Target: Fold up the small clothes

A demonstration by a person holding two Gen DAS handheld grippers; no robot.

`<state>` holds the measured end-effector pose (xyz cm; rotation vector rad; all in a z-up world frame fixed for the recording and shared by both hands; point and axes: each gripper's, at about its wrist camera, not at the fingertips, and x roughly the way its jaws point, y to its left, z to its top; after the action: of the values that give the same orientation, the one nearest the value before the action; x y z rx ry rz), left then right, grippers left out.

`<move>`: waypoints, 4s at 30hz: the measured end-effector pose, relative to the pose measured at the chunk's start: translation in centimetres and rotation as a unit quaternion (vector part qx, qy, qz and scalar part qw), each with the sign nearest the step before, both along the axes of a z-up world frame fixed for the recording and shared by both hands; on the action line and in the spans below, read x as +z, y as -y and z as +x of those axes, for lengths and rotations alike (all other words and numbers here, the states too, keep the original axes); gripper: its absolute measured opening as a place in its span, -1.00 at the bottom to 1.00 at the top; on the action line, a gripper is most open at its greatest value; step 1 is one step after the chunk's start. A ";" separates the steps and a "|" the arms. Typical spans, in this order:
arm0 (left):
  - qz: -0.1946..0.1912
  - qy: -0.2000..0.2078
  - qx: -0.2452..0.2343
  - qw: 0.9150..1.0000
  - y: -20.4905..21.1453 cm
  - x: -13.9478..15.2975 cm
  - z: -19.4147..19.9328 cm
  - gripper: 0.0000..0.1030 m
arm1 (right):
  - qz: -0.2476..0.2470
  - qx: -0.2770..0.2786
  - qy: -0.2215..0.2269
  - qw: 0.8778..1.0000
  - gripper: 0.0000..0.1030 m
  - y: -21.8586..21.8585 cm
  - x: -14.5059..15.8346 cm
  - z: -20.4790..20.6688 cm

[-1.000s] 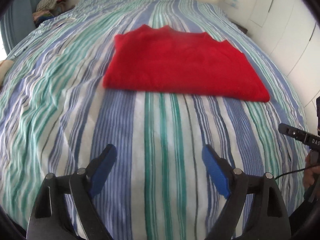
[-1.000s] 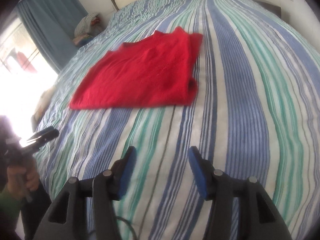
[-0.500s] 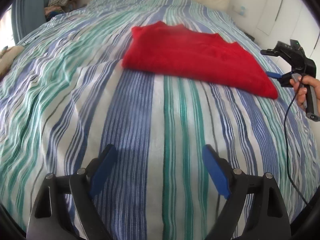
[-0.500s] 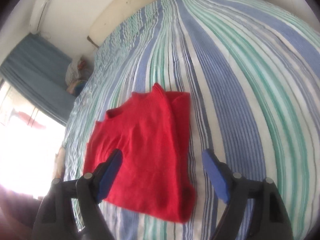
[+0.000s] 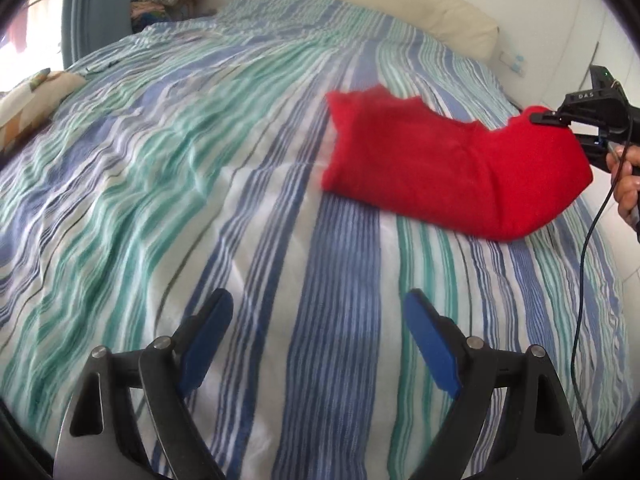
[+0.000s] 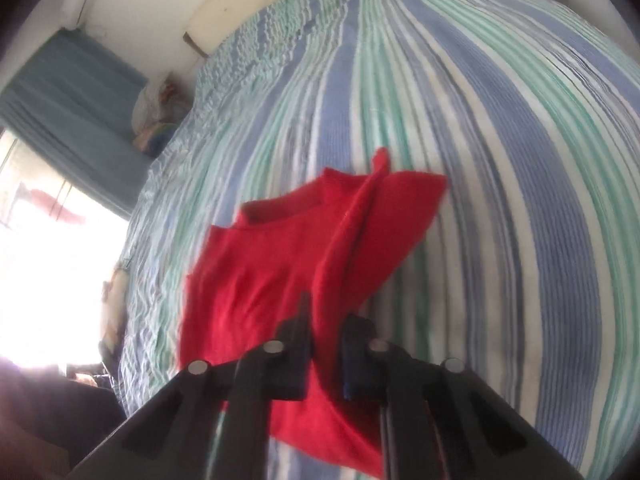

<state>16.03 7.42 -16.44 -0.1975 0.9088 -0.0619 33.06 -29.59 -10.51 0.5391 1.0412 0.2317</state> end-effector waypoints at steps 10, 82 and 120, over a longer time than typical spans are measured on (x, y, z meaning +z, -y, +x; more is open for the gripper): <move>0.004 -0.010 0.084 0.996 -5.5 -0.7 0.8 0.72 | -0.044 0.113 -0.019 0.992 -0.78 -19.2 0.5 5.8; -0.044 -0.045 -0.152 0.986 2.1 4.7 20.5 0.38 | -0.163 0.112 0.087 0.976 0.00 -8.2 -9.8 -29.5; -0.114 -0.055 -0.072 0.989 -4.9 2.8 15.2 0.78 | -0.104 0.107 0.100 0.984 0.35 -7.9 -2.1 -20.7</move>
<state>31.24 12.34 -13.67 -0.3511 1.0256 -0.2916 12.33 -21.68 -12.63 0.2090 0.9141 0.3554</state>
